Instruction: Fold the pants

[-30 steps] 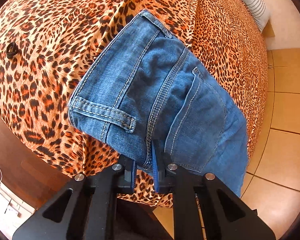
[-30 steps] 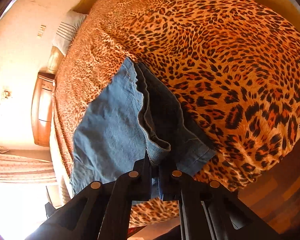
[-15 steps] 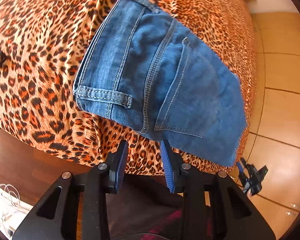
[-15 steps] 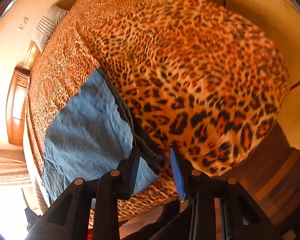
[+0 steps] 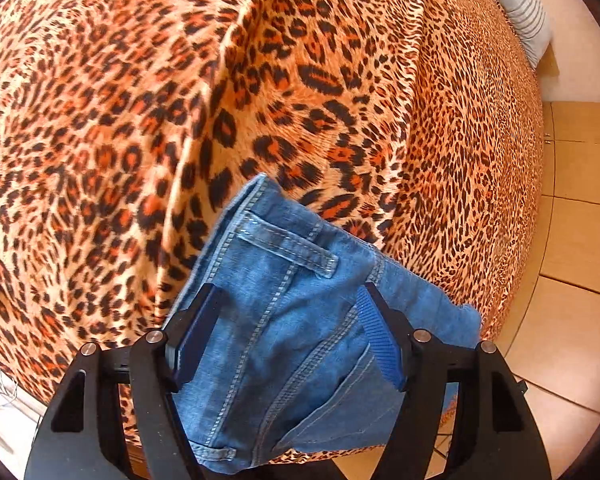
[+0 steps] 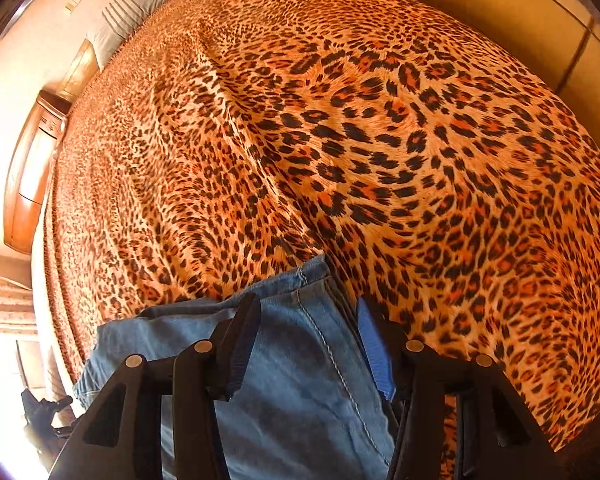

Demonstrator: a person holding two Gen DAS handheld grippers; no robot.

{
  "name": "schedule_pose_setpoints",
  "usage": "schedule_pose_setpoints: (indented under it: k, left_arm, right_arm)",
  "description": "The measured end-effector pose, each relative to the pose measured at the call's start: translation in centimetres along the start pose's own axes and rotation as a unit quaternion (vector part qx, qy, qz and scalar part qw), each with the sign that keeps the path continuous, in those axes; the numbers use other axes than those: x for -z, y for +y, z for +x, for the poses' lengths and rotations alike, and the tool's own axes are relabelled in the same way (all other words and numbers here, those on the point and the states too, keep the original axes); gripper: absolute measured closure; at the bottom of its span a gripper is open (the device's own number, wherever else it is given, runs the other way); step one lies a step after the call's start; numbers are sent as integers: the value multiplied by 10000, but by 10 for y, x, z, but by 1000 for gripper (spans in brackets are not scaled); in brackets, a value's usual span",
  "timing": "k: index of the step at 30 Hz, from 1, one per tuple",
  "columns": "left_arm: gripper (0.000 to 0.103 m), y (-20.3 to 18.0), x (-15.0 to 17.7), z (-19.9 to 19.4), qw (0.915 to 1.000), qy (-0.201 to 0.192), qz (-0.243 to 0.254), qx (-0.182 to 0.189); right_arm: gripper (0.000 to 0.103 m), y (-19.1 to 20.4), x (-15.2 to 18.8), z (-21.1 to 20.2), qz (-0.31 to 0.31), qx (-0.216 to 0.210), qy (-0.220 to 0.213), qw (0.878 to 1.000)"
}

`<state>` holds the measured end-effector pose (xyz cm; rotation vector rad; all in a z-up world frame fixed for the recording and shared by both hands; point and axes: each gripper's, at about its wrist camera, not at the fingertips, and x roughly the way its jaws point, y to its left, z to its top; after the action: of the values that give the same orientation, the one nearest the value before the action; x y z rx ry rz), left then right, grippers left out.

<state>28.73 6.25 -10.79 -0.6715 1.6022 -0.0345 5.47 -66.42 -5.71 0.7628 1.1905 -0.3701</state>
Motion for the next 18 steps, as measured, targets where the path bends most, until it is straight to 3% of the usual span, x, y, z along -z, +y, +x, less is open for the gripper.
schedule_pose_setpoints:
  k: [2,3,4,5,7,8,9,11,12,14,16,17,18]
  left_arm:
    - [48,-11,3,-2,9999,-96,136,26]
    - [63,-19,4,-1,9993,-214,293,-125]
    - [70,-26,4,4,9979,-259,459,-380]
    - [71,-27,2,9,9956,-243,603,-674]
    - [81,-29,0,19,9926,-198,659,-1005]
    - [82,-29,-1,18,9932,-202,637,-955]
    - [82,-27,-1,16,9944,-197,603,-843]
    - [82,-21,-3,9,9969,-160,509,-578]
    - [82,-18,-5,6,9978,-147,454,-460]
    - [82,-13,-9,1,9990,-161,327,-260]
    - [78,-8,-12,-1,9996,-87,253,-97]
    - [74,-5,-13,-2,9998,-30,204,-26]
    - [63,-4,-11,-1,9999,24,156,34]
  right_arm:
    - [83,9,-4,8,-266,127,36,9996]
    - [90,14,-7,6,-423,229,-1,9988]
    - [90,17,-7,1,-473,240,-170,9984]
    - [90,16,-10,-2,-468,278,-313,9980]
    - [97,5,-16,13,-403,788,-76,9960]
    - [97,-1,-19,20,-375,1145,70,9927]
    - [95,-4,-20,21,-347,1244,94,9916]
    - [91,1,-21,3,-226,1112,-280,9931]
    - [91,9,-22,-5,-262,902,-444,9946]
    - [79,44,-23,-13,-671,375,-510,9957]
    - [53,92,-20,-3,-1229,-248,-141,9920]
    - [52,116,-17,5,-1489,-506,45,9875]
    - [52,142,-12,14,-1745,-762,239,9814]
